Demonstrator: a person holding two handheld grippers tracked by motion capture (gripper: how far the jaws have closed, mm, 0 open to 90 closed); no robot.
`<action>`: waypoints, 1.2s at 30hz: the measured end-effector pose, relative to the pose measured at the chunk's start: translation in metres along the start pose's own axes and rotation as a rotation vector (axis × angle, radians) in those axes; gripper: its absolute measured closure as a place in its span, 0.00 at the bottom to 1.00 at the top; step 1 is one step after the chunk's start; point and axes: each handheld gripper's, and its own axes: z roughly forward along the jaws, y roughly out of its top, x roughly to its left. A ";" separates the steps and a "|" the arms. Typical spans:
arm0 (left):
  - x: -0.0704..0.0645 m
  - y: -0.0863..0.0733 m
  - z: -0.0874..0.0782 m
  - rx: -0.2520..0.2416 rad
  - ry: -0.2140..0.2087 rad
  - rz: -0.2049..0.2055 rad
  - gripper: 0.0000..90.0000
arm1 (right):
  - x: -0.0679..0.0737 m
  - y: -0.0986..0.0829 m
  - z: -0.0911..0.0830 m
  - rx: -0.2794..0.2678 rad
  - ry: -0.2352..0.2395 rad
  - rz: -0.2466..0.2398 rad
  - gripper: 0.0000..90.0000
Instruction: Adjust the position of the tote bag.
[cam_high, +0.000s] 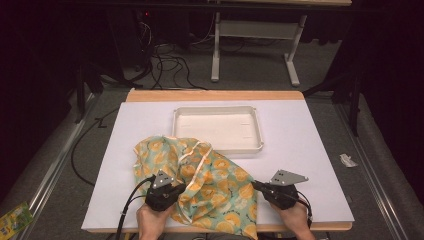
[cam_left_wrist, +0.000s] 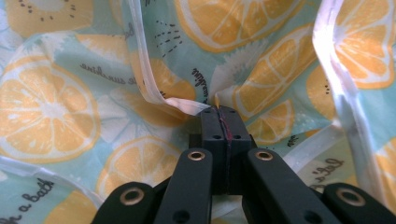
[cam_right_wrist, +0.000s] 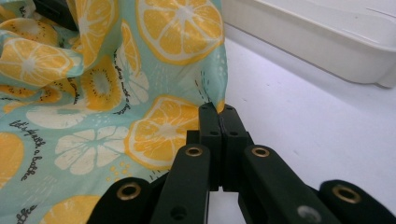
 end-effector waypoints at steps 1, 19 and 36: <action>-0.001 0.000 0.001 0.000 -0.003 0.001 1.00 | 0.000 -0.001 -0.001 -0.003 -0.004 0.005 1.00; -0.012 0.005 0.010 0.000 -0.046 0.019 1.00 | -0.007 -0.012 -0.013 -0.007 -0.051 0.000 1.00; -0.020 0.008 0.017 0.007 -0.064 0.039 1.00 | -0.016 -0.017 -0.024 -0.017 -0.077 0.021 1.00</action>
